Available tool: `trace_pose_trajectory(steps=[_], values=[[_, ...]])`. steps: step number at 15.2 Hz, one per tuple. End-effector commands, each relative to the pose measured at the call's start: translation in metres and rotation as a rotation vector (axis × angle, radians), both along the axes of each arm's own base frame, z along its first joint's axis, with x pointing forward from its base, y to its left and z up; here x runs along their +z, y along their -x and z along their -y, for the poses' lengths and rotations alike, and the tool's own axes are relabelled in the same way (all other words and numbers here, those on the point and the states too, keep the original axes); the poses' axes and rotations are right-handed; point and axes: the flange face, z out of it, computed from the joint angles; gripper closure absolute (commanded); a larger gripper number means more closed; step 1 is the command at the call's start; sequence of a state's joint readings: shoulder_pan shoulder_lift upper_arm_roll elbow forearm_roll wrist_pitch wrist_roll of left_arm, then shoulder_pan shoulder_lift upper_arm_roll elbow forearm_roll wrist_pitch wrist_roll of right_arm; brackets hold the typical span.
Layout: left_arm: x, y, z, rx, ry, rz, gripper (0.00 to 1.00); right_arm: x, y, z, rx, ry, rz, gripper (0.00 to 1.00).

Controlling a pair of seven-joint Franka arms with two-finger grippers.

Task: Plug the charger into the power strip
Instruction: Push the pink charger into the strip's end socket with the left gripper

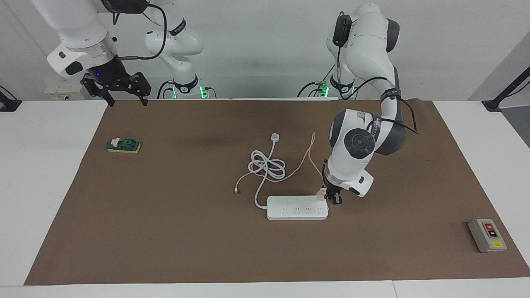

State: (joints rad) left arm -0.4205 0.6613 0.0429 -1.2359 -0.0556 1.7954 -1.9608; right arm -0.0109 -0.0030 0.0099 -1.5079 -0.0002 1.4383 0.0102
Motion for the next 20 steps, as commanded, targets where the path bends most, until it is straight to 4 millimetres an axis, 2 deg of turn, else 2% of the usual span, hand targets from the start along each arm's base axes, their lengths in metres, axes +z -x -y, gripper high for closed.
trace_pose_trajectory(steps=[1,8,13,17,20], values=[[-0.012,0.0,0.012,-0.026,-0.039,0.01,1.0,0.0,0.006,0.004,0.016,0.019,-0.007,0.0],[-0.02,0.002,0.019,-0.031,-0.046,0.007,1.0,0.0,0.006,0.004,0.016,0.017,-0.007,0.0],[-0.023,-0.001,0.017,-0.038,-0.052,0.017,1.0,0.0,0.006,0.004,0.016,0.019,-0.007,0.0],[-0.035,-0.011,0.021,-0.046,-0.076,0.024,1.0,0.0,0.006,0.004,0.016,0.017,-0.007,0.0],[-0.034,-0.011,0.021,-0.048,-0.075,0.026,1.0,0.0,0.006,0.004,0.016,0.019,-0.007,0.0]])
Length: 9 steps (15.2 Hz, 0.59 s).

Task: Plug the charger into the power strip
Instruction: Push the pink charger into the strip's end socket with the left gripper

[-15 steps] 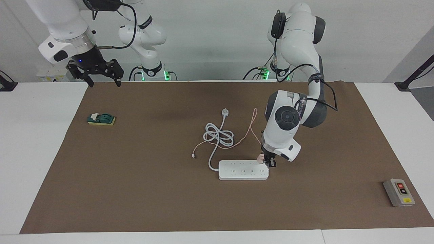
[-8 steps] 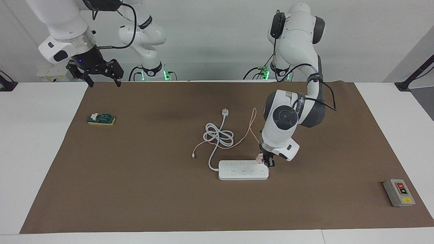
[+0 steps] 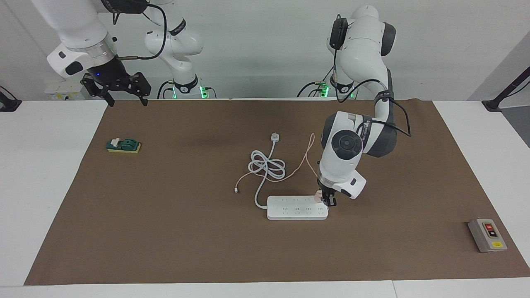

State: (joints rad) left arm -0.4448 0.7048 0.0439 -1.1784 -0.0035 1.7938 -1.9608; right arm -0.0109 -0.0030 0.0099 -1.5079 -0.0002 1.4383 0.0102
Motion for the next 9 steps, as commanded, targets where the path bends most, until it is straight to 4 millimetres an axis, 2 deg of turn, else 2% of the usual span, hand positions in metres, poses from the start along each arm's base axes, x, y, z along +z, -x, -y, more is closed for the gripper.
trace_pose_trajectory(steps=[1,9], values=[[-0.029,-0.0067,0.0045,-0.006,-0.033,-0.006,1.0,0.0002,0.006,0.0041,0.016,0.019,-0.007,0.0],[-0.0303,0.0017,0.0093,-0.024,-0.046,-0.045,1.0,0.0002,0.006,0.0039,0.016,0.017,-0.007,0.0]])
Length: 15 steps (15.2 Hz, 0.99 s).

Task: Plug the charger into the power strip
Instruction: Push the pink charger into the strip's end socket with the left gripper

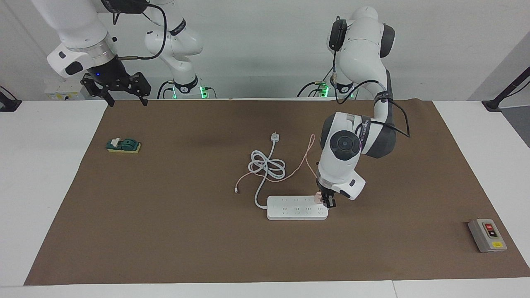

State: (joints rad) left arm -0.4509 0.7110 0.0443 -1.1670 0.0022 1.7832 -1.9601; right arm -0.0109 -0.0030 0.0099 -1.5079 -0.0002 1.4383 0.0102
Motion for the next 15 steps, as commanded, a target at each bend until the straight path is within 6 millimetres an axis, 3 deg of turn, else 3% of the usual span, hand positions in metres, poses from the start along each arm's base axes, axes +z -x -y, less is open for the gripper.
trace_pose_trajectory(steps=[1,15], values=[[-0.0285,0.0018,0.0059,-0.018,-0.038,-0.045,1.0,0.0002,0.006,0.0039,0.016,0.017,-0.007,0.0],[-0.0354,-0.0057,0.0088,-0.03,-0.022,0.002,1.0,0.0002,0.006,0.0041,0.016,0.019,-0.007,0.0]])
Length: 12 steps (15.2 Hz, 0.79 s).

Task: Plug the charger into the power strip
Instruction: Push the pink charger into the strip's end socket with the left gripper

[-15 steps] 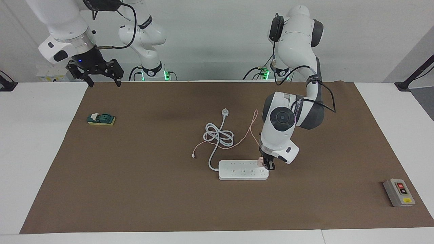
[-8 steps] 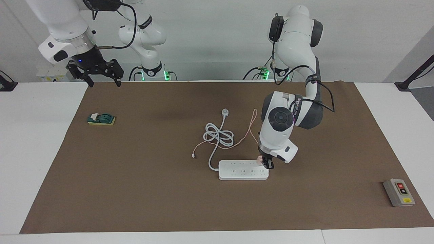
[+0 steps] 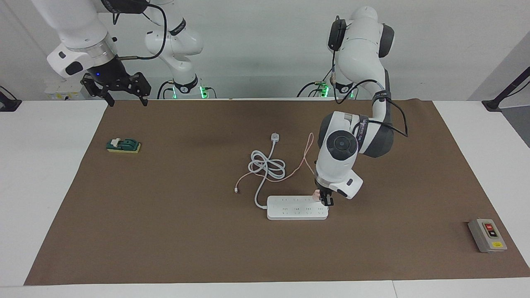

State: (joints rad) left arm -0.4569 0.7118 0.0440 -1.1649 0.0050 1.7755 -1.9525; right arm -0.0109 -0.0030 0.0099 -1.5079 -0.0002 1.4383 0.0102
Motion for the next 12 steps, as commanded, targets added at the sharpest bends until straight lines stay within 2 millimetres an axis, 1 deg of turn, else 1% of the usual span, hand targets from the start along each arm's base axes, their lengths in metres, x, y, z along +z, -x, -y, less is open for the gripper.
trace_pose_trajectory(steps=[1,5,7,12], values=[[-0.035,-0.01,0.003,-0.013,-0.016,0.012,1.0,0.0,0.006,0.004,0.016,0.019,-0.007,0.0],[-0.039,-0.009,0.003,-0.014,-0.018,0.01,1.0,0.0,0.006,0.004,0.016,0.017,-0.007,0.0],[-0.041,-0.01,-0.002,-0.014,-0.025,-0.003,1.0,0.0,0.006,0.004,0.016,0.019,-0.007,0.0],[-0.048,-0.007,-0.006,-0.039,-0.041,-0.024,1.0,0.0,0.006,0.004,0.016,0.019,-0.007,0.0]])
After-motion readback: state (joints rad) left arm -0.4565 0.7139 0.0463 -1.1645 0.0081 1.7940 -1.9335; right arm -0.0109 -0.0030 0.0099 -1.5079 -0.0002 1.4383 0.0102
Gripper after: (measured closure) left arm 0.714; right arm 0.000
